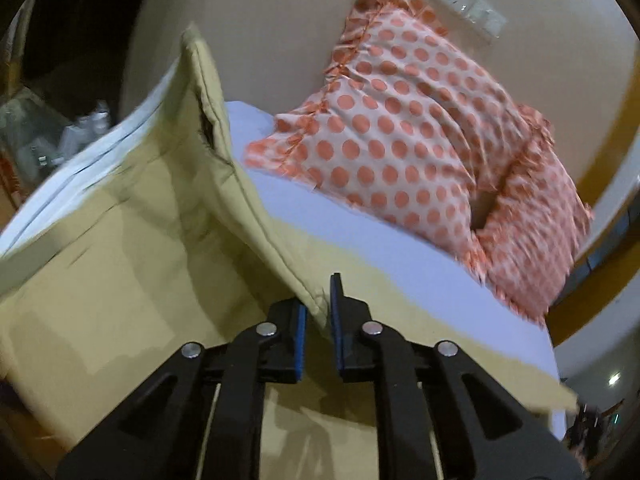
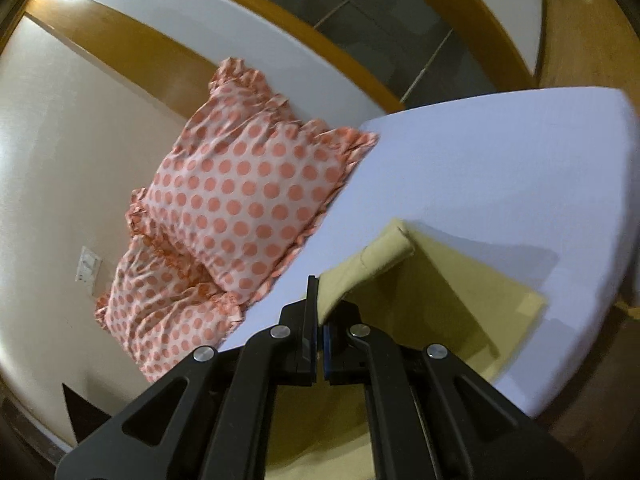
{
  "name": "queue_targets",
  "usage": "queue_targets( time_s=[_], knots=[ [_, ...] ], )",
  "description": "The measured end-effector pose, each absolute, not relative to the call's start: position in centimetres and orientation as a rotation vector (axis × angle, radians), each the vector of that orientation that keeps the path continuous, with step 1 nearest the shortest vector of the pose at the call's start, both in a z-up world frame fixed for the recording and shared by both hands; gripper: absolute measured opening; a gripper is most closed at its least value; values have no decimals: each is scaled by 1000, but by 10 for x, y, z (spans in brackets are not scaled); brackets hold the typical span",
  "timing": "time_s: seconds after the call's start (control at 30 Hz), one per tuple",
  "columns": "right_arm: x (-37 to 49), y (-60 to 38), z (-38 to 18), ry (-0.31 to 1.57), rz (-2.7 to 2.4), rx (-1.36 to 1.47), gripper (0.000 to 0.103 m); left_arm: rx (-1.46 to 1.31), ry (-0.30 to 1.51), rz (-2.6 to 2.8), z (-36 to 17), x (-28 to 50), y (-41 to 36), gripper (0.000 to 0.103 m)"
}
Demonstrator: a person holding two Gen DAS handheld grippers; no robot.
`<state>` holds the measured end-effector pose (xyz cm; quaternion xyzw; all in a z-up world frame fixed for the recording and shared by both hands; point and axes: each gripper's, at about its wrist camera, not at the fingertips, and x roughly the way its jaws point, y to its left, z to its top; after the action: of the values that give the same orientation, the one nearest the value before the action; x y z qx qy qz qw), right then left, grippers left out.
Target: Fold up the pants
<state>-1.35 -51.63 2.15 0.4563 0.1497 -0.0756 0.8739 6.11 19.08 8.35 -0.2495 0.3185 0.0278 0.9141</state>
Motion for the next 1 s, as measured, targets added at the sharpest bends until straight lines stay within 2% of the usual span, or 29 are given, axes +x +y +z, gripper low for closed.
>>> queue_targets(
  time_s=[0.1,0.17,0.4,0.47,0.5,0.53,0.57,0.67,0.77,0.87,1.0],
  knots=[
    [-19,-519,6,357,-204,969,2,-552,706,68,55,8,191,13],
    [-21,-521,-5,383,-218,980,2,-593,737,98,32,-14,193,7],
    [-26,-522,-16,439,-269,942,2,-662,736,91,6,-36,197,7],
    [-31,-521,-13,450,-312,915,13,-654,726,77,7,-40,197,10],
    [-36,-521,-12,438,-342,903,30,-652,718,68,7,-41,197,12],
    [-40,-523,-11,421,-361,896,53,-652,706,51,8,-45,196,17],
    [-48,-524,-10,392,-394,882,59,-654,693,34,8,-48,196,23],
    [-55,-529,-12,381,-448,854,59,-645,650,-2,9,-61,195,39],
    [-51,-532,-24,413,-441,875,58,-634,628,-8,10,-67,194,46],
    [-47,-526,-28,412,-424,852,51,-649,606,7,11,-75,198,52],
    [-40,-513,-34,419,-332,851,33,-682,555,30,11,-89,210,55]
  ],
)
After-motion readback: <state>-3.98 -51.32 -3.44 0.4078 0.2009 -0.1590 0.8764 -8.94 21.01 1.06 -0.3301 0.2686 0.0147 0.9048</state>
